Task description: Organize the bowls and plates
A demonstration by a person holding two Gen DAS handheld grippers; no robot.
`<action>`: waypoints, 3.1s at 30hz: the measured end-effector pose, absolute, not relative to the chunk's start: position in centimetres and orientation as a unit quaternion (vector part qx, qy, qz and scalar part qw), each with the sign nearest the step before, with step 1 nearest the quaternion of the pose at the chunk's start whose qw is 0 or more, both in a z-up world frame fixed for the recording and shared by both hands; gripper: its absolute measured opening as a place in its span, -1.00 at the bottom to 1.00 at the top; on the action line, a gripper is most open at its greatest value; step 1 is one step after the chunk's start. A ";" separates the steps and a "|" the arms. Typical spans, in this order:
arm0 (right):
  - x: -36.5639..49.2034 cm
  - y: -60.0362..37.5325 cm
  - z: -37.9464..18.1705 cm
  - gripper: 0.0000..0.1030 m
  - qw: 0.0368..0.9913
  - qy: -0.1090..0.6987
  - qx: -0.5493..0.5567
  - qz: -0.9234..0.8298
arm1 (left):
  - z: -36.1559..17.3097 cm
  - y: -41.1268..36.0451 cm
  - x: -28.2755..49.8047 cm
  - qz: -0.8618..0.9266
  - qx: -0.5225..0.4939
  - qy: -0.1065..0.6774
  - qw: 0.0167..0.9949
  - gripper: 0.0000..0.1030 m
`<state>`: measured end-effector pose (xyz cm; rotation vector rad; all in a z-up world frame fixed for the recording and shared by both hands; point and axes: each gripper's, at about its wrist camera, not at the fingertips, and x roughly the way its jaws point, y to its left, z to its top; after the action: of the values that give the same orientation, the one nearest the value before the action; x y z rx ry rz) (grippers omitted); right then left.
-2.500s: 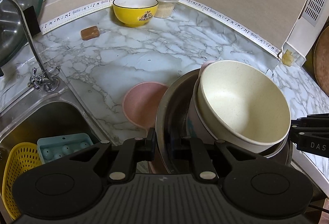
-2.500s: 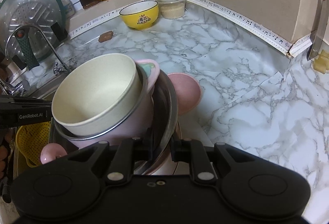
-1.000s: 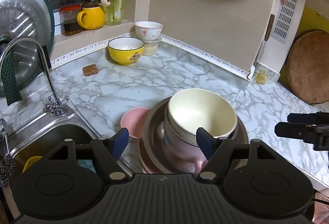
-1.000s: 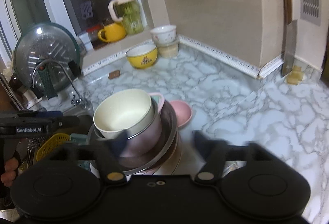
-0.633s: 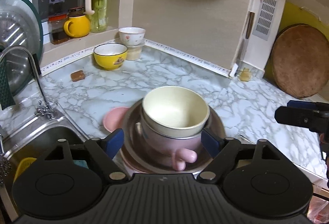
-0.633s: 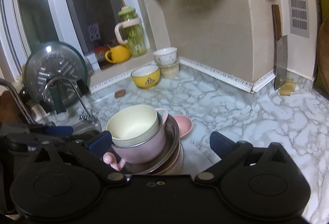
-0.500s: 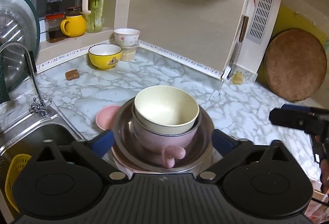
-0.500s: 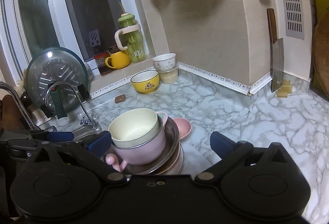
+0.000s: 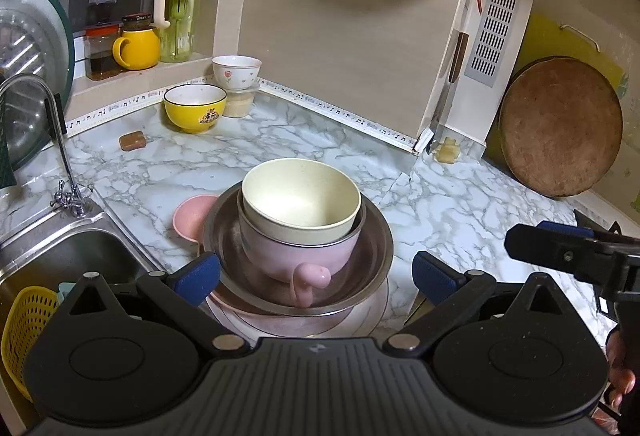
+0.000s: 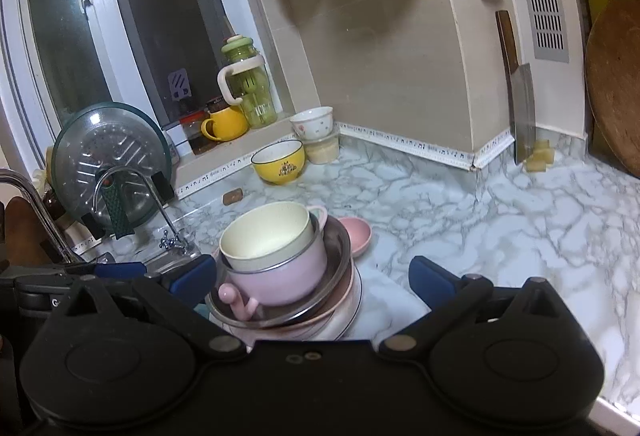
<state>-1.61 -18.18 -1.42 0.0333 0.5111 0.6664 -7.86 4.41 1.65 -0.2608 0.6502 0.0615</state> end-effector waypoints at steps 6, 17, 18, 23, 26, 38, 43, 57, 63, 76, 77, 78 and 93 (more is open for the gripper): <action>-1.9 -18.0 -1.6 0.99 0.910 0.255 0.019 0.327 | 1.5 4.1 -8.0 0.032 -0.130 0.325 0.936 1.00; -1.9 -17.7 -1.8 1.00 0.917 0.262 0.023 0.301 | 1.6 4.0 -7.9 0.030 -0.123 0.324 0.938 1.00; -1.9 -17.9 -1.8 0.99 0.917 0.262 0.028 0.300 | 1.6 4.0 -7.9 0.030 -0.122 0.323 0.938 1.00; -1.9 -18.2 -1.7 1.00 0.919 0.259 0.035 0.295 | 1.7 4.0 -7.8 0.030 -0.118 0.321 0.939 1.00; -1.9 -18.0 -1.7 0.99 0.918 0.260 0.030 0.299 | 1.7 3.9 -7.7 0.028 -0.115 0.321 0.940 1.00; -2.3 -17.2 -1.5 0.99 0.919 0.245 0.005 0.308 | 1.8 3.7 -7.5 0.024 -0.104 0.317 0.942 1.00; -2.0 -17.2 -1.5 0.99 0.921 0.248 0.006 0.301 | 1.9 3.6 -7.6 0.025 -0.100 0.312 0.945 1.00; -1.7 -17.7 -1.6 0.99 0.927 0.248 0.006 0.282 | 2.0 3.9 -7.5 0.026 -0.104 0.308 0.945 1.00; -1.6 -17.4 -1.5 0.99 0.925 0.250 -0.002 0.286 | 2.0 3.9 -7.4 0.026 -0.107 0.309 0.945 1.00; -1.4 -17.2 -1.5 0.99 0.923 0.260 -0.009 0.284 | 1.6 4.0 -7.0 0.026 -0.118 0.325 0.938 1.00; -1.4 -17.2 -1.6 0.99 0.922 0.263 -0.009 0.283 | 1.6 4.0 -6.9 0.026 -0.119 0.327 0.937 1.00; -1.3 -17.2 -1.7 0.99 0.922 0.265 -0.008 0.283 | 1.5 3.9 -6.9 0.026 -0.119 0.328 0.937 1.00; -0.9 -17.2 -1.8 0.99 0.920 0.272 -0.007 0.283 | 1.3 3.8 -6.4 0.035 -0.121 0.335 0.934 1.00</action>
<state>-0.91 -17.18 -1.83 -0.0140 0.5595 0.5814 -6.43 3.81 1.31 -0.2482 0.6854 0.0718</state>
